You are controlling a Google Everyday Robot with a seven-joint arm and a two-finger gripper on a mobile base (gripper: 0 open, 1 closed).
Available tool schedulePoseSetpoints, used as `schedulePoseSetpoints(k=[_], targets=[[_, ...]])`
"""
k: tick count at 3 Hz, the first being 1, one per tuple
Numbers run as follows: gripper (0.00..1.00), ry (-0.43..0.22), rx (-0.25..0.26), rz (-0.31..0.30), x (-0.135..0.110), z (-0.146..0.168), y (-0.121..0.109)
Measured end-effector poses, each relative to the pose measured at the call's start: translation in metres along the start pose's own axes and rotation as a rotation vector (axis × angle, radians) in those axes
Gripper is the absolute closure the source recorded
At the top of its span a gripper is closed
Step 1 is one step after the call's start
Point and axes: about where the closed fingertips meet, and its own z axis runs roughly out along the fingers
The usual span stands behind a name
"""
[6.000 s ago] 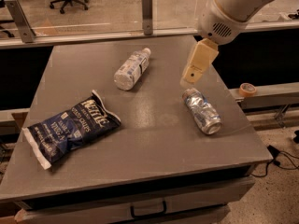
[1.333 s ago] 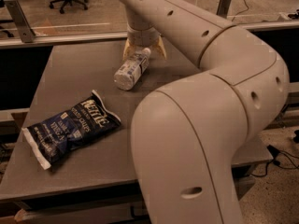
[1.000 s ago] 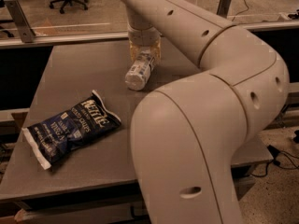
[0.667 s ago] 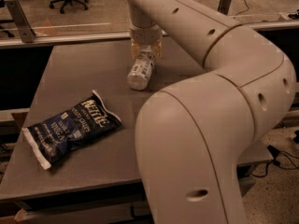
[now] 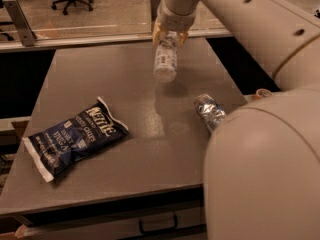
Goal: Place blue plastic bottle upright
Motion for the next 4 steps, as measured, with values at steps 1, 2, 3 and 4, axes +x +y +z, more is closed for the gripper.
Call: schedulePoseSetpoints(k=[1, 2, 3, 4], targets=[[1.00, -0.151, -0.145, -0.067, -0.014, -0.041, -0.021], [1.00, -0.250, -0.150, -0.082, -0.022, -0.060, -0.063], [1.00, -0.250, -0.144, -0.083, -0.022, -0.059, -0.065], [1.00, -0.271, -0.184, -0.109, -0.035, -0.067, -0.073]])
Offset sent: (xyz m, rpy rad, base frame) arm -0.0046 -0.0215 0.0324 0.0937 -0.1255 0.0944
